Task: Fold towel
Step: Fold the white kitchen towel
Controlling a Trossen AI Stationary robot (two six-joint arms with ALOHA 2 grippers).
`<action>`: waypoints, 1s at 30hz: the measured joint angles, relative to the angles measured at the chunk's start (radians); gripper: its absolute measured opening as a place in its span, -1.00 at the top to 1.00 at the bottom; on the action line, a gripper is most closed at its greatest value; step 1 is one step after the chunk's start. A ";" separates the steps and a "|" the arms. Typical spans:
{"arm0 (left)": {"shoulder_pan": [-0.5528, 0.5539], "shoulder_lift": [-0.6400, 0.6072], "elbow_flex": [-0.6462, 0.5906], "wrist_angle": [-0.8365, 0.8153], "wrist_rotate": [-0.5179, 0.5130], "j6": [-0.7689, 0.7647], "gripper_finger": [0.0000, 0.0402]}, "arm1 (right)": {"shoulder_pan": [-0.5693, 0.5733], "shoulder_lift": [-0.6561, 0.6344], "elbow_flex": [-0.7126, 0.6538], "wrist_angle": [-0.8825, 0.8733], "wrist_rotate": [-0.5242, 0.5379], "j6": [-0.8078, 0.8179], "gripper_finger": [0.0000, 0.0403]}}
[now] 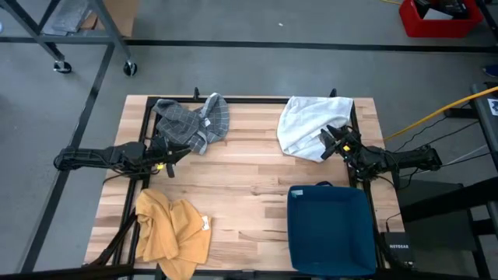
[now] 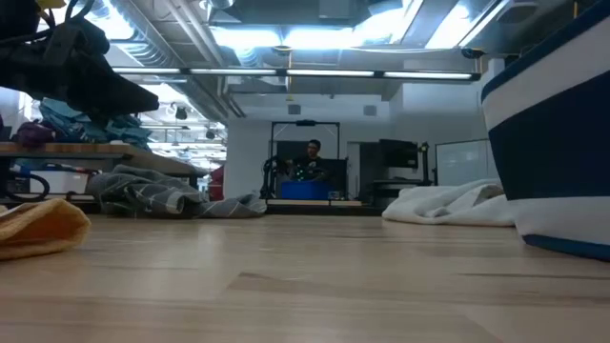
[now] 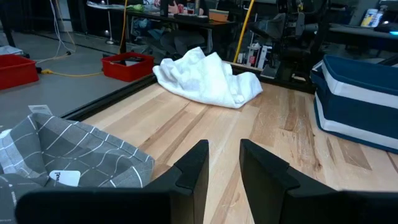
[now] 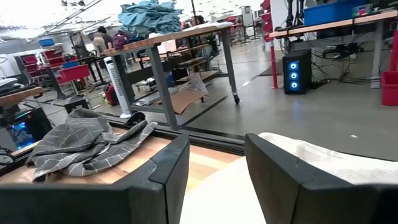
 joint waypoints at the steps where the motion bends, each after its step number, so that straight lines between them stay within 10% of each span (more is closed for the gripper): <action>1: 0.000 0.000 0.000 0.000 0.000 0.000 0.59 | 0.000 0.000 0.000 0.000 -0.005 0.000 0.20; 11: 0.000 0.000 0.000 0.000 0.000 0.000 0.59 | 0.000 0.000 0.000 0.002 -0.043 0.032 0.20; 19: 0.000 0.000 0.000 0.000 0.000 0.000 0.59 | 0.000 0.000 0.000 0.030 -0.233 0.528 0.20; 30: 0.000 0.000 0.000 0.000 0.000 0.000 0.59 | 0.000 0.000 0.000 0.030 -0.247 0.555 0.20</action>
